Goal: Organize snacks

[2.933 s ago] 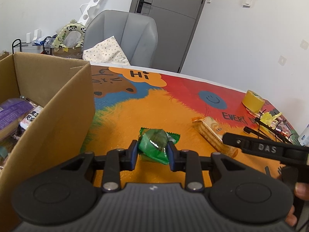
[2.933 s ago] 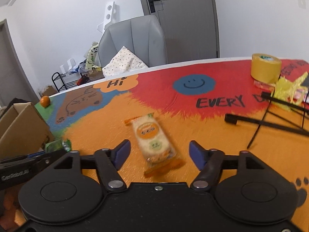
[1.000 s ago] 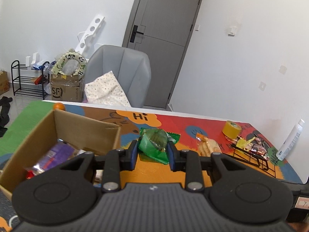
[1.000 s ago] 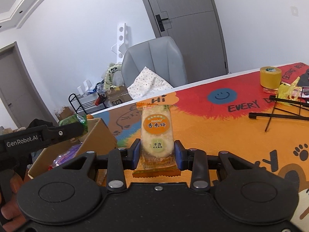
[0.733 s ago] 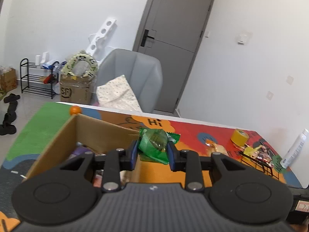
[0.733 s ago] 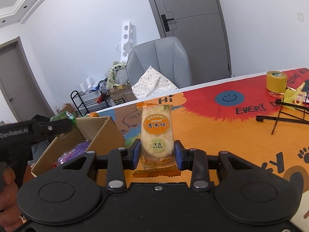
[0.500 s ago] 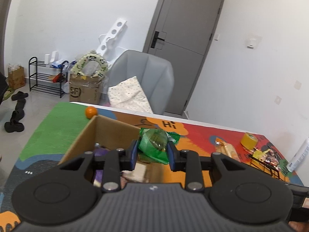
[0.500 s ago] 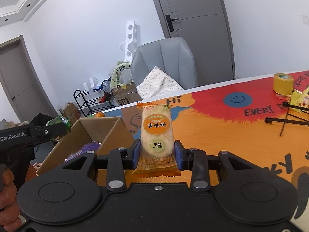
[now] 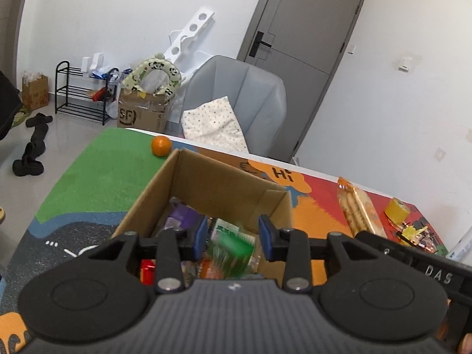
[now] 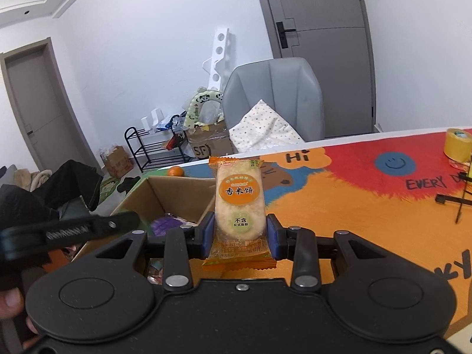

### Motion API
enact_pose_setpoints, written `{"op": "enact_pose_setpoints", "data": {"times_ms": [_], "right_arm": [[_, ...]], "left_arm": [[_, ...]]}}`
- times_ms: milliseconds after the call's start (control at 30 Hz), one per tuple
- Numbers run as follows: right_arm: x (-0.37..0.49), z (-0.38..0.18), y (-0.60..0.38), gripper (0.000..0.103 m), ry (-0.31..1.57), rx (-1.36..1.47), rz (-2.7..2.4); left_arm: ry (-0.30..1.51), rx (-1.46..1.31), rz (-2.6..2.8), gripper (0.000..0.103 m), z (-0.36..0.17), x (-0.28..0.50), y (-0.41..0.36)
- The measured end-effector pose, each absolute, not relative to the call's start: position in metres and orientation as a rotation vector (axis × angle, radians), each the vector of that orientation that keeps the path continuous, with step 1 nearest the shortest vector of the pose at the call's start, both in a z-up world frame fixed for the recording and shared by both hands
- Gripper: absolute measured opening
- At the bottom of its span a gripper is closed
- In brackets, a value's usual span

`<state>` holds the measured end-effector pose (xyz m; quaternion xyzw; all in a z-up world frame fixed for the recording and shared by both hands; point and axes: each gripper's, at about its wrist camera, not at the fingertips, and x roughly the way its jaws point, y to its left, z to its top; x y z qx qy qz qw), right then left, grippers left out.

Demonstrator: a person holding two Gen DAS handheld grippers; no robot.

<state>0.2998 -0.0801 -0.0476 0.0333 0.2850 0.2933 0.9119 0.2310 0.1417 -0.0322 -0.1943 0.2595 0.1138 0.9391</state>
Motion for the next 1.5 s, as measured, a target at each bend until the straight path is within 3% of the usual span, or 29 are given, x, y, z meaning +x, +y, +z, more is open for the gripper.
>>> {"op": "enact_pose_setpoints", "data": {"times_ms": [100, 467, 500, 567, 600, 633, 867, 1100, 1267, 1500], "right_arm": [[0.300, -0.046, -0.070, 0.035, 0.585, 0.056, 0.615], [0.309, -0.045, -0.027, 0.035, 0.605, 0.061, 0.668], [0.309, -0.045, -0.023, 0.037, 0.604, 0.062, 0.676], [0.307, -0.045, -0.020, 0.052, 0.601, 0.071, 0.702], [0.306, -0.046, -0.019, 0.064, 0.601, 0.073, 0.708], [0.305, -0.046, -0.019, 0.069, 0.598, 0.074, 0.708], [0.301, -0.048, -0.037, 0.070, 0.612, 0.111, 0.669], [0.290, -0.052, -0.059, 0.079, 0.616, 0.135, 0.631], [0.283, -0.055, -0.079, 0.084, 0.619, 0.151, 0.597], [0.274, -0.055, -0.105, 0.100, 0.618, 0.169, 0.581]], "left_arm": [[0.515, -0.408, 0.243, 0.056, -0.031, 0.226, 0.150], [0.500, -0.432, 0.269, 0.071, -0.025, 0.207, 0.173], [0.500, -0.432, 0.272, 0.072, -0.024, 0.207, 0.174], [0.502, -0.433, 0.271, 0.073, -0.025, 0.206, 0.176], [0.503, -0.434, 0.270, 0.074, -0.025, 0.205, 0.177], [0.504, -0.434, 0.271, 0.074, -0.025, 0.205, 0.178], [0.504, -0.420, 0.280, 0.082, -0.026, 0.201, 0.174], [0.522, -0.400, 0.285, 0.093, -0.024, 0.196, 0.164], [0.575, -0.382, 0.279, 0.094, -0.027, 0.196, 0.154], [0.612, -0.350, 0.287, 0.095, -0.026, 0.193, 0.134]]}}
